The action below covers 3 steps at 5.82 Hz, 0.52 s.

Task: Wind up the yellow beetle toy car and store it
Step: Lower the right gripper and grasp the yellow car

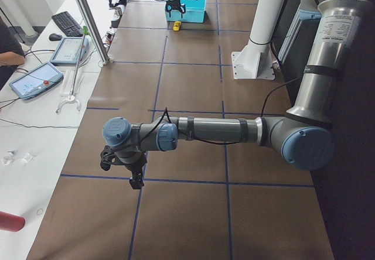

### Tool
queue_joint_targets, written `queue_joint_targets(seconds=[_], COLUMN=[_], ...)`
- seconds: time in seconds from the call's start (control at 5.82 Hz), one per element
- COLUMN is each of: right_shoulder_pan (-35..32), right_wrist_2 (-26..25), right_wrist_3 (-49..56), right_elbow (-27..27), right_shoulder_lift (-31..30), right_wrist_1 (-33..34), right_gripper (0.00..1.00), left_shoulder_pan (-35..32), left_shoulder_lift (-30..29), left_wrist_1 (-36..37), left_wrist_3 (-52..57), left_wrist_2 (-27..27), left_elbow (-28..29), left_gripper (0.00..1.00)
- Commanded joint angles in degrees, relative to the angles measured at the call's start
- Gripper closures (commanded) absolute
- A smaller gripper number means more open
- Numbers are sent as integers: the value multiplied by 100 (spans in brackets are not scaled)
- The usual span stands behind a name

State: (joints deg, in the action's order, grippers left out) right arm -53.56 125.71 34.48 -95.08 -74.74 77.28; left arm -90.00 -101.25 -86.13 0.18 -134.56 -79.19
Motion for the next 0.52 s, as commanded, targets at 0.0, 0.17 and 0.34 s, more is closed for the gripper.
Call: queue_joint_targets(seconds=[0.0, 0.17, 0.34], right_shoulder_pan=[161, 249, 302], right_wrist_2=[-204, -318, -345], right_wrist_3=[-20, -21, -21], right_elbow=[24, 59, 129], right_shoulder_lift=[-14, -14, -5], right_wrist_1=[-29, -29, -29], right_gripper=[0, 0, 0], left_shoulder_pan=[0, 0, 0], left_shoulder_lift=[0, 0, 0], left_wrist_1=[0, 0, 0], left_wrist_3=[0, 0, 0], left_wrist_2=[0, 0, 0], left_elbow=[0, 0, 0], left_gripper=[0, 0, 0])
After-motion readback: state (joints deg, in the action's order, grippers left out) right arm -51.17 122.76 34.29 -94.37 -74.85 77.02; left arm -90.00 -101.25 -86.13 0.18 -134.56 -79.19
